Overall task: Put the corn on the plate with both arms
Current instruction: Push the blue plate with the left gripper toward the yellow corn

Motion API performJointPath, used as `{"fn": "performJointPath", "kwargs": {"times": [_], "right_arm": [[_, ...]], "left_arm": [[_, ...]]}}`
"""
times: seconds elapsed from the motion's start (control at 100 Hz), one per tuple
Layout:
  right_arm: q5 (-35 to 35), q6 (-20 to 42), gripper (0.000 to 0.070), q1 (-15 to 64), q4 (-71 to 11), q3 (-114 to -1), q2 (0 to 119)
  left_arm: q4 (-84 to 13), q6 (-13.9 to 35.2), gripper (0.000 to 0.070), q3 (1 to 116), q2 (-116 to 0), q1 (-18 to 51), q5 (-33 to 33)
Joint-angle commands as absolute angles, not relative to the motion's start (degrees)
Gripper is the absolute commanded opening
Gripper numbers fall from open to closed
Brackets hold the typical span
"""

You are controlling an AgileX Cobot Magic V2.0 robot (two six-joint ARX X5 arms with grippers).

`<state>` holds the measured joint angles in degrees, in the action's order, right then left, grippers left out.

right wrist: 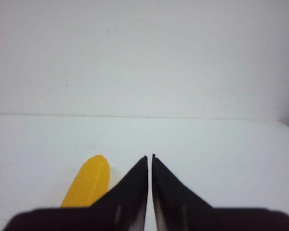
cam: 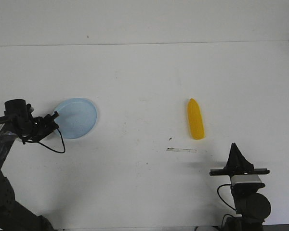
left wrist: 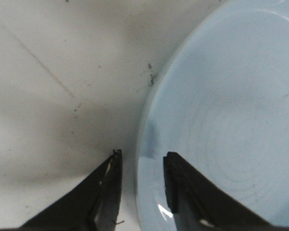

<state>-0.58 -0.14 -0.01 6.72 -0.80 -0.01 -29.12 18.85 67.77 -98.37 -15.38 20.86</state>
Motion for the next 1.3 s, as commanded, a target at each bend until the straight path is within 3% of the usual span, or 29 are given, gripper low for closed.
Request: {"fn": "performJointPath", "kwargs": {"times": [0.0,0.09,0.24,0.58,0.75,1.05,1.29], "right_arm": [[-0.6,0.2,0.0015,0.1,7.3,-0.7,0.1],[-0.6,0.2,0.0015,0.1,7.3,-0.7,0.1],[-0.6,0.2,0.0015,0.1,7.3,-0.7,0.1],[-0.6,0.2,0.0015,0.1,7.3,-0.7,0.1],[-0.6,0.2,0.0015,0.1,7.3,-0.7,0.1],[-0.6,0.2,0.0015,0.1,7.3,-0.7,0.1],[-0.6,0.2,0.0015,0.1,7.3,-0.7,0.1]], "left_arm": [[-28.4,18.8,0.0161,68.9,-99.4,-15.2,21.1],[-27.4,18.8,0.0142,68.9,-99.5,-14.7,21.0],[-26.5,18.7,0.0030,68.9,-100.1,-14.2,21.0],[-27.2,18.8,0.0000,68.9,-100.1,-12.2,21.1],[-27.1,20.8,0.0000,68.9,-95.5,-9.5,24.2],[-24.7,22.5,0.0001,68.9,-93.9,6.6,25.3],[-17.0,30.8,0.0001,68.9,-97.5,19.7,23.8]]}}
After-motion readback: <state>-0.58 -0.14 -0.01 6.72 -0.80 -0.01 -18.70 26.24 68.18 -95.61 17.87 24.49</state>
